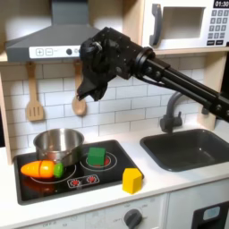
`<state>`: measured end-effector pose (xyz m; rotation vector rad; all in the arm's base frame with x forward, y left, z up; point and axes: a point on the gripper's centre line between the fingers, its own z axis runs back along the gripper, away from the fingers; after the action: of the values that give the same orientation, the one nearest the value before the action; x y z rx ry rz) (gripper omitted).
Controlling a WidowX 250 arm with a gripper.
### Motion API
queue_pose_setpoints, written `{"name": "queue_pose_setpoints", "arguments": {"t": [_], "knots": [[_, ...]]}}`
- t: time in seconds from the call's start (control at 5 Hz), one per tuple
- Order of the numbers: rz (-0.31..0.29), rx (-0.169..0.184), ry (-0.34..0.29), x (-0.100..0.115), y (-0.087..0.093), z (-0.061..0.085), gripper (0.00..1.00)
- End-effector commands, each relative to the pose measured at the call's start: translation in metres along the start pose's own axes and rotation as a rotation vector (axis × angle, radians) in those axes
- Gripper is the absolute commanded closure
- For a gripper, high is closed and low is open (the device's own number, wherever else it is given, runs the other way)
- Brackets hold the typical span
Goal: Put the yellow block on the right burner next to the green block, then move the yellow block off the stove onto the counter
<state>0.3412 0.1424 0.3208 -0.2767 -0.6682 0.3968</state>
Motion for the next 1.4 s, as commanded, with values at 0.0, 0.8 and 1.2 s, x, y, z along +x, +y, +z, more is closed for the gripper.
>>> {"name": "queue_pose_setpoints", "arguments": {"t": [0.0,0.8,1.2], "knots": [[0.02,-0.025,-0.036,0.016,-0.008,0.006,1.0],[0.066,-0.049,-0.105,0.046,-0.015,0.017,1.0],[0.065,-0.079,-0.122,0.049,-0.024,0.024,1.0]]}}
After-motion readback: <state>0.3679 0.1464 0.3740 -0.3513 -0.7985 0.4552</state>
